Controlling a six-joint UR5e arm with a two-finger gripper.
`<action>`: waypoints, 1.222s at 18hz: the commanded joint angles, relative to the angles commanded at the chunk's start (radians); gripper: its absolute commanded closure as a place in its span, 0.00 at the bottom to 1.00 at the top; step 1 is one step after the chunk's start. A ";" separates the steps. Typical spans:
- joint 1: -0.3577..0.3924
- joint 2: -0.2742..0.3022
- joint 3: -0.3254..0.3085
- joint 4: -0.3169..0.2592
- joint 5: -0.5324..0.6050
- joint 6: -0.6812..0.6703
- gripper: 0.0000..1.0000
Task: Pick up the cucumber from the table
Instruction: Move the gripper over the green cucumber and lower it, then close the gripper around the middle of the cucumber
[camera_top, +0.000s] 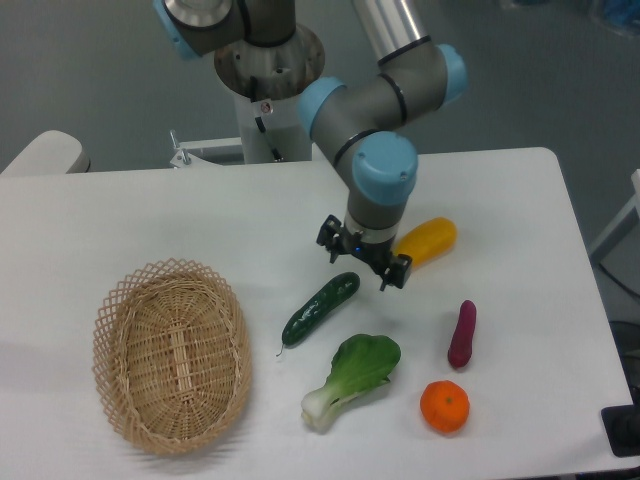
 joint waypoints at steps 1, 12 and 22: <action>-0.003 -0.005 -0.008 0.008 0.000 0.003 0.00; -0.071 -0.080 0.001 0.058 0.026 0.051 0.00; -0.068 -0.087 0.018 0.055 0.035 0.068 0.74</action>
